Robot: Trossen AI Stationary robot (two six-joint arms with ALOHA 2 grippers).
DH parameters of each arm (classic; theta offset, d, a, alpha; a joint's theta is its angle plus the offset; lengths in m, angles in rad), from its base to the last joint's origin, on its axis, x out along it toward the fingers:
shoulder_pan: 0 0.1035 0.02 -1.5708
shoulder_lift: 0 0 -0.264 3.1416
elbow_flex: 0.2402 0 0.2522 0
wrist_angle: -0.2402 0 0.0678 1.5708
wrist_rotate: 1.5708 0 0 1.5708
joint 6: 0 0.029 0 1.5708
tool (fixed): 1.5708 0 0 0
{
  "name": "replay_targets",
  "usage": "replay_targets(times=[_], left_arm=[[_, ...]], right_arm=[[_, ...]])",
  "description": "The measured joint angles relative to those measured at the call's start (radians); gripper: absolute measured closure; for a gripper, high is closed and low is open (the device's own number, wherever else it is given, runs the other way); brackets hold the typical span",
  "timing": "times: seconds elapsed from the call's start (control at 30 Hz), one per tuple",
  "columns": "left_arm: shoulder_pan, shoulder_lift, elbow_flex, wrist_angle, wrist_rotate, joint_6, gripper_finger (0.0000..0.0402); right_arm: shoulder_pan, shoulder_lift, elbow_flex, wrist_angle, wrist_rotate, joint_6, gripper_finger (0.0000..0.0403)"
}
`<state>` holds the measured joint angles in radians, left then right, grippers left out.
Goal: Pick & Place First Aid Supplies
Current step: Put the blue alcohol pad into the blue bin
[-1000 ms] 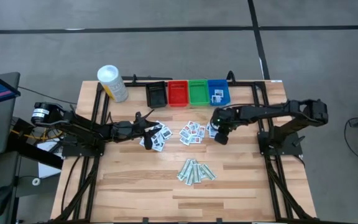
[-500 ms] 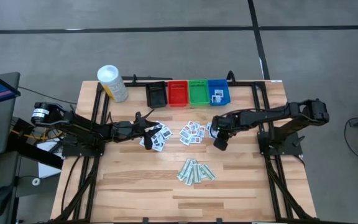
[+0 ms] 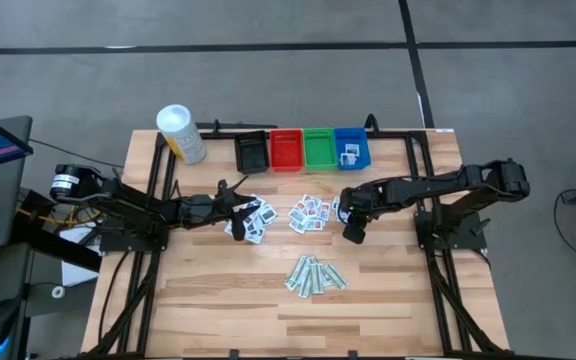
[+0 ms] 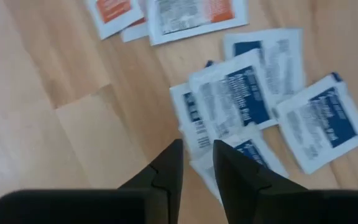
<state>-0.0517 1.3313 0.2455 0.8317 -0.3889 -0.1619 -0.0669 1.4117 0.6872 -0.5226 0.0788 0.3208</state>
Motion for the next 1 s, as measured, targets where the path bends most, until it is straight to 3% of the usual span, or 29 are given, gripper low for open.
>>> replay_targets(times=[0.4, 0.8, 1.0], left_arm=[[0.000, 0.000, 0.000, 0.000, 0.000, 0.000, 0.0268], [0.000, 0.000, 0.000, -0.001, 0.000, 0.000, 0.0268], [0.000, 0.000, 0.000, -0.001, 0.000, 0.000, 0.0268]], right_arm=[[0.046, 0.000, 0.000, -0.035, 0.091, -0.322, 0.0267], [0.045, 0.000, -0.003, -0.052, 0.099, -0.356, 0.0270], [0.040, 0.000, -0.067, -0.007, 0.103, -0.365, 0.0269]])
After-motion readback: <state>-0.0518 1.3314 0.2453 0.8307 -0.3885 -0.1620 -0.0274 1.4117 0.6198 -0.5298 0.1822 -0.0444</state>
